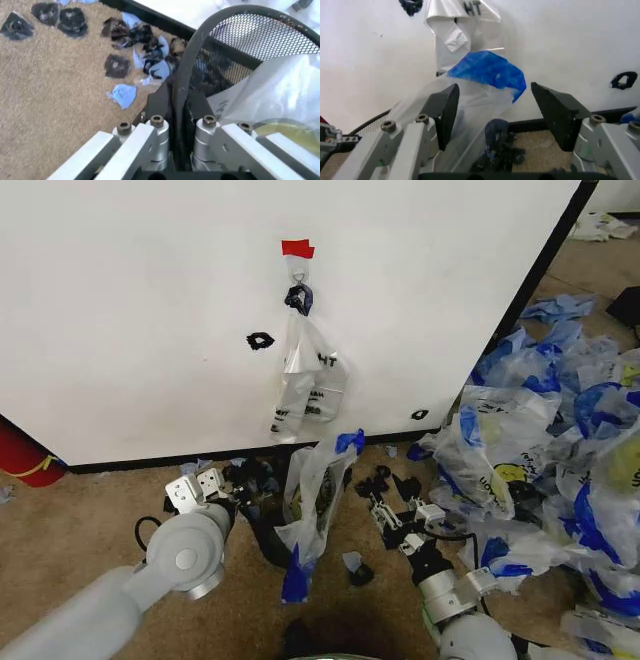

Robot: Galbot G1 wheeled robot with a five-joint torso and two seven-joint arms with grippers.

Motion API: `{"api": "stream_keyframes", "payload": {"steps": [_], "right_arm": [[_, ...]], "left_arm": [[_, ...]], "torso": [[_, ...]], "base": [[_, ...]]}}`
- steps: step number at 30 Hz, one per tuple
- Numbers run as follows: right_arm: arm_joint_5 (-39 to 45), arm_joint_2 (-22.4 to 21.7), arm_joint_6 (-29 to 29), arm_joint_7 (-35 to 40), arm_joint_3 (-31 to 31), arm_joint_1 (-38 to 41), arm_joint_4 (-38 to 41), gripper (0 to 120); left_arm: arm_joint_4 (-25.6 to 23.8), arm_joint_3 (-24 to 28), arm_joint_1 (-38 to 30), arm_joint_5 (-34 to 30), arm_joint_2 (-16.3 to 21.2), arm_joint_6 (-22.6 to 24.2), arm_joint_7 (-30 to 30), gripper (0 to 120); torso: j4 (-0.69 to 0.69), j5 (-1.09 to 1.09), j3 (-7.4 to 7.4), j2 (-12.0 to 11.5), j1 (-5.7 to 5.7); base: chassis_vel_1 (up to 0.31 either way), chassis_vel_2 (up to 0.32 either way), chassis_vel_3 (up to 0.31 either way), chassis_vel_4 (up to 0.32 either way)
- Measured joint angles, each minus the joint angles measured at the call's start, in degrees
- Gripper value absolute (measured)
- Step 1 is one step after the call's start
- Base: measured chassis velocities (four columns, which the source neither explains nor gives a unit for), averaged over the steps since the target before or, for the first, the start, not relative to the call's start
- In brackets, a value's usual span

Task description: Pick up the garbage bag from the wall and place it over the trash bin.

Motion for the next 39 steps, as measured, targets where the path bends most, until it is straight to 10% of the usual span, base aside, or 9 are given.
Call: {"api": "stream_keyframes", "payload": {"steps": [26,39], "right_arm": [[-0.9,-0.3,0.6,-0.3,4.3,-4.5,-0.1,56],[-1.6,0.0,1.0,-0.8,5.5,-7.3,0.2,56]], "left_arm": [[5.2,4.7,1.0,9.9,-4.9,-0.9,2.3,3],[4.5,7.0,1.8,16.4,-3.8,-0.1,5.3,49]], "torso": [[0.0,0.0,0.0,0.0,0.0],[0.0,0.0,0.0,0.0,0.0]], "base": [[0.0,0.0,0.0,0.0],[0.0,0.0,0.0,0.0]]}}
